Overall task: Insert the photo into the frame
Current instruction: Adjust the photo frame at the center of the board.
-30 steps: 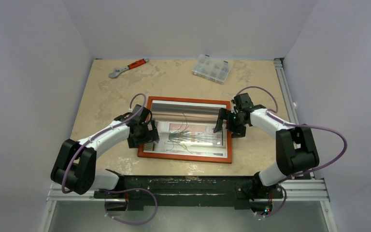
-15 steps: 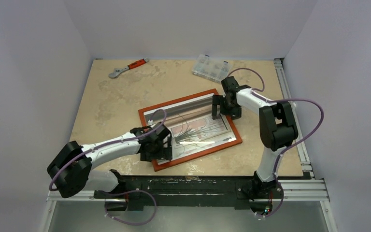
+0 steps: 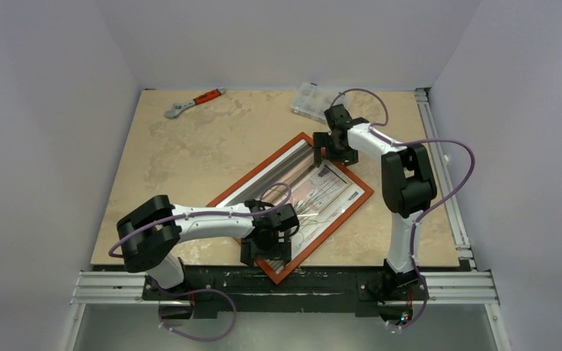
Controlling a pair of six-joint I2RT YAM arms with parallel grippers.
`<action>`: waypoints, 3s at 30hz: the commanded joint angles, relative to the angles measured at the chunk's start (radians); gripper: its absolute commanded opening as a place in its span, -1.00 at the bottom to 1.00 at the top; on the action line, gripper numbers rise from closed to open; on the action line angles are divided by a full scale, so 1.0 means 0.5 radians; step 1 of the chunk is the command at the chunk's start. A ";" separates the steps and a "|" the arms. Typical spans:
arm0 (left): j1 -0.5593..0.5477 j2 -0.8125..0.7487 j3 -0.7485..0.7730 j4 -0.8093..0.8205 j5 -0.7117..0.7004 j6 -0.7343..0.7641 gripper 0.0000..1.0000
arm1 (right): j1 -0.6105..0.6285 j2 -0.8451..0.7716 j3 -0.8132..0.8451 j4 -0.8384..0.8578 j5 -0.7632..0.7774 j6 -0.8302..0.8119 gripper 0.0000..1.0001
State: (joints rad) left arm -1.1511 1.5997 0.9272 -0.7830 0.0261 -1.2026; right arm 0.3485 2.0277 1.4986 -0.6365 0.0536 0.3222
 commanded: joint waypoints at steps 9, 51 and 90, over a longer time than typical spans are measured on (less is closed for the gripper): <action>-0.126 0.019 0.095 0.948 0.503 0.368 0.95 | 0.182 -0.528 -0.043 -0.308 -0.083 0.159 0.97; 0.766 -1.074 0.355 0.460 0.183 0.643 0.99 | 0.085 -1.203 -1.506 0.193 -0.196 0.478 0.24; 1.331 -0.471 -0.449 0.732 0.191 0.696 0.94 | 0.010 -0.867 -1.099 0.184 -0.441 0.373 0.88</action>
State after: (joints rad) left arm -0.4892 1.3354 0.7280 -0.5228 0.0521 -0.8669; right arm 0.3637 1.5723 0.9455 -0.6136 -0.0662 0.4835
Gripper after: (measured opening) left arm 0.989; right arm 0.940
